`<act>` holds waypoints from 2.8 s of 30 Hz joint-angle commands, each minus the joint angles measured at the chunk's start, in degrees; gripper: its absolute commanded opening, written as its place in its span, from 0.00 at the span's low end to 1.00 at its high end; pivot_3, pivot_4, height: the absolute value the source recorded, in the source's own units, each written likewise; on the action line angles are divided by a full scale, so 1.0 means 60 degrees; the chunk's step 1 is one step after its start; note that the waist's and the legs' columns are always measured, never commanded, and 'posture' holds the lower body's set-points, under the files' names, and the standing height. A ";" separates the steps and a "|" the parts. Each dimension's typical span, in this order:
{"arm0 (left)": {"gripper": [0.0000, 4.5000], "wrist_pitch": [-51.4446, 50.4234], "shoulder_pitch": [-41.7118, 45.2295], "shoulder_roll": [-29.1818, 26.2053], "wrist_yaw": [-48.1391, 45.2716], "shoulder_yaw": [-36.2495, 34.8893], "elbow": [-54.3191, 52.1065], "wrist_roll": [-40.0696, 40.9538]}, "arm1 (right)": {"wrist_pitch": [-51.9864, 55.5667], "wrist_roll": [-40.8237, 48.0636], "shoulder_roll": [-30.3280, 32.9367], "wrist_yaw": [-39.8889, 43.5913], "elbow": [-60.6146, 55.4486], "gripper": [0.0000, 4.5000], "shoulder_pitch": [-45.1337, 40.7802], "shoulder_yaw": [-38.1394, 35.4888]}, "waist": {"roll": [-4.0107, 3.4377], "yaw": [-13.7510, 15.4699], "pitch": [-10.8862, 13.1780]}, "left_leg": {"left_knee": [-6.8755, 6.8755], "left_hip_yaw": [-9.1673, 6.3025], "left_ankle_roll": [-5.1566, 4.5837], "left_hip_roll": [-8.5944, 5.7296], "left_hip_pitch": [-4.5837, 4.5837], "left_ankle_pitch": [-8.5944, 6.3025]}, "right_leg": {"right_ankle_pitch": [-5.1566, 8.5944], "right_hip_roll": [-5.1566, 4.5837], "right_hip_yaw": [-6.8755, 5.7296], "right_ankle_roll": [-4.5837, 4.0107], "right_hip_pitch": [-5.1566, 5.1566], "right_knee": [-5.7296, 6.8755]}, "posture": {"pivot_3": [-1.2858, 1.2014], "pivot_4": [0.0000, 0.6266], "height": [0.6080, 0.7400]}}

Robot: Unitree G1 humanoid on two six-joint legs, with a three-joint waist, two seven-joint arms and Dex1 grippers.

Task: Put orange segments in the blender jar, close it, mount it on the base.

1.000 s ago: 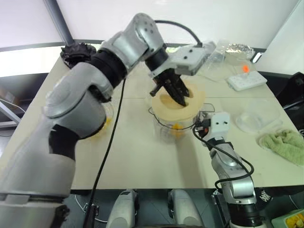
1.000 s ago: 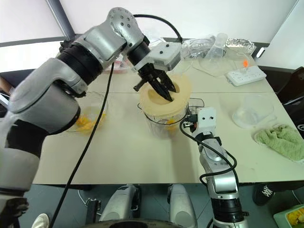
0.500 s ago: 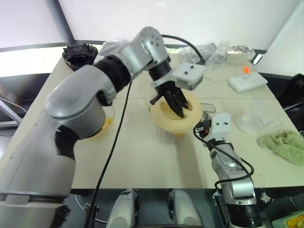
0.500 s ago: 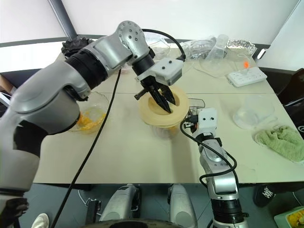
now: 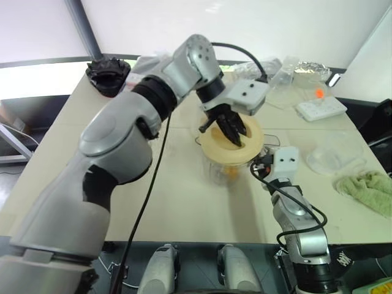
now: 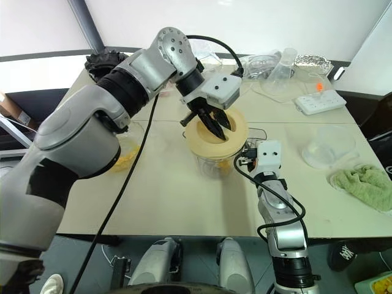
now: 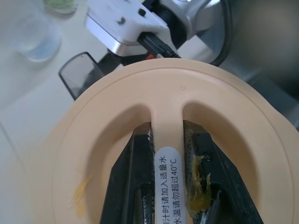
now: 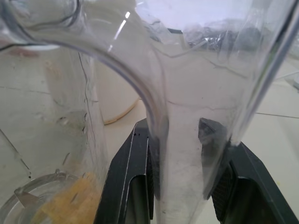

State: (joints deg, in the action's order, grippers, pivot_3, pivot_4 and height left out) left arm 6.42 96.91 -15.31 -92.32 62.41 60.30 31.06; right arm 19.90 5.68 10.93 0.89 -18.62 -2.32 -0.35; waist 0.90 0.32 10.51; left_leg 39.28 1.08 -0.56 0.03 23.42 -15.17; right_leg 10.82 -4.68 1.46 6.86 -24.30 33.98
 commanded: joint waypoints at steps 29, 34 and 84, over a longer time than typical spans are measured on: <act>0.06 -0.1703 -0.0645 0.1347 0.0011 -0.2422 0.1403 -0.3459 | 0.0207 -0.0494 -0.0042 -0.0122 -0.0177 0.20 0.0298 -0.0086 | 0.0024 0.0010 -0.0086 | -0.0013 -0.0002 -0.0048 0.0012 0.0012 -0.0029 | 0.0005 -0.0002 -0.0001 0.0004 -0.0022 -0.0023 | 0.52 0.24 1.00; 0.06 -0.2654 -0.0761 0.1518 0.0312 -0.3239 0.1320 -0.4492 | 0.0202 -0.0502 -0.0052 -0.0120 -0.0157 0.20 0.0296 -0.0078 | 0.0024 0.0013 -0.0086 | -0.0016 0.0000 -0.0071 0.0001 0.0013 -0.0043 | 0.0010 -0.0001 -0.0002 0.0008 -0.0022 -0.0033 | 0.52 0.24 1.00; 0.06 -1.0057 -0.3107 0.0857 0.3065 -0.4682 -0.4765 -0.6210 | 0.0192 -0.0536 -0.0051 -0.0084 -0.0015 0.20 0.0280 0.0094 | -0.0071 -0.0120 -0.0220 | -0.0054 -0.0017 -0.0061 0.0017 -0.0009 -0.0050 | 0.0011 -0.0056 -0.0035 0.0010 0.0016 -0.0146 | 0.52 0.24 1.00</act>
State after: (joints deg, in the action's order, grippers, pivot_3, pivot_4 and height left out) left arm -51.91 81.01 -8.87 -77.15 32.19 29.73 -4.19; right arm 20.94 5.35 9.61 0.08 -17.78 -1.72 -0.76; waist 0.48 -0.40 9.19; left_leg 38.94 0.98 -0.92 0.13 23.38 -15.47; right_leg 10.89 -5.03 1.24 6.92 -24.22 33.11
